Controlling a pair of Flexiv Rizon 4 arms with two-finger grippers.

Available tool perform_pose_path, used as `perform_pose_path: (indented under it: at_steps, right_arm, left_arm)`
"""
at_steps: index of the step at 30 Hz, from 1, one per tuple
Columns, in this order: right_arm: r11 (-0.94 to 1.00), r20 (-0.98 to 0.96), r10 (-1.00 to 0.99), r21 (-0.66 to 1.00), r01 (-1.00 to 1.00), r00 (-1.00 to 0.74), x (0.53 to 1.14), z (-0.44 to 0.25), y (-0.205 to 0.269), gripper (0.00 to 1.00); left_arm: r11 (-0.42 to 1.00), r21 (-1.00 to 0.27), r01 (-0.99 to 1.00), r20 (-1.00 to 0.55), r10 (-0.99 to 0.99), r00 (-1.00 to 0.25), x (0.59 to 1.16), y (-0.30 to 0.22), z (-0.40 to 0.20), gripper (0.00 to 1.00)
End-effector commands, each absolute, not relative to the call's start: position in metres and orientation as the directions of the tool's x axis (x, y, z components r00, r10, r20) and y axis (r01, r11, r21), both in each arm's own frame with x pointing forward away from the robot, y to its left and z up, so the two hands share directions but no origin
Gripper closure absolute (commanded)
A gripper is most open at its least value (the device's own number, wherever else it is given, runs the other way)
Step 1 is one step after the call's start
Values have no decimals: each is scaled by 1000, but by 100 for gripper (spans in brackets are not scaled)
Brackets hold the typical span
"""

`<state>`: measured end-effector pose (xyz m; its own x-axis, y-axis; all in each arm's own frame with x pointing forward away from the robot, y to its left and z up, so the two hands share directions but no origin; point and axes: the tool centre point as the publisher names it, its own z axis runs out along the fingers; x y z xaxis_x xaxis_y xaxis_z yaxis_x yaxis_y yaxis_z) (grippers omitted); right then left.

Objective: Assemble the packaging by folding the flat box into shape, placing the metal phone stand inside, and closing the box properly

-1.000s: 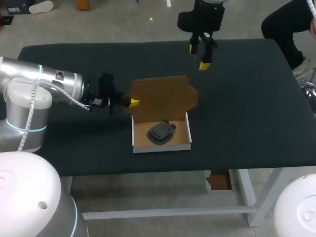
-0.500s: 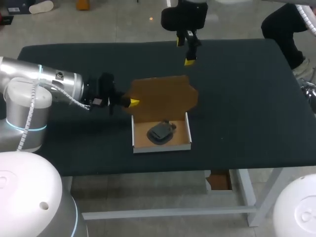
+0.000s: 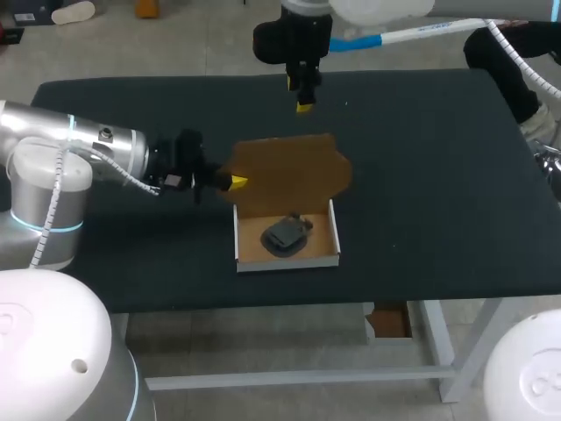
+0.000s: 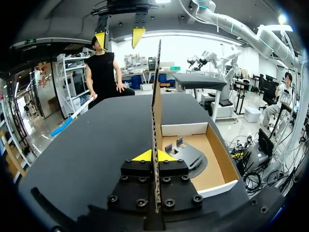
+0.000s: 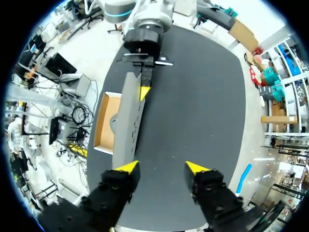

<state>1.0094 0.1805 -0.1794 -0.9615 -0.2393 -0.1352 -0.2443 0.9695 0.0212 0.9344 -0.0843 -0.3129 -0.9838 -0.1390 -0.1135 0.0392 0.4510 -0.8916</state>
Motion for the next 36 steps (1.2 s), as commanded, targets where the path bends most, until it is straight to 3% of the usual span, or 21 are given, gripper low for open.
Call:
perform_pose_path:
  at_steps: [1, 13, 36]
  right_arm:
    - [973, -117, -229, -5, -230, -966, 1014, -180, 190, 55]
    - [979, -108, -206, -11, -206, -973, 1009, -194, 200, 65]
    - [976, -76, -215, 9, -217, -974, 983, -216, 207, 66]
  left_arm:
    - [450, -892, 40, -114, -139, -984, 934, -85, -314, 100]
    - [450, -892, 40, -114, -139, -984, 934, -85, -314, 100]
    - [450, -892, 40, -114, -139, -984, 934, -85, -314, 100]
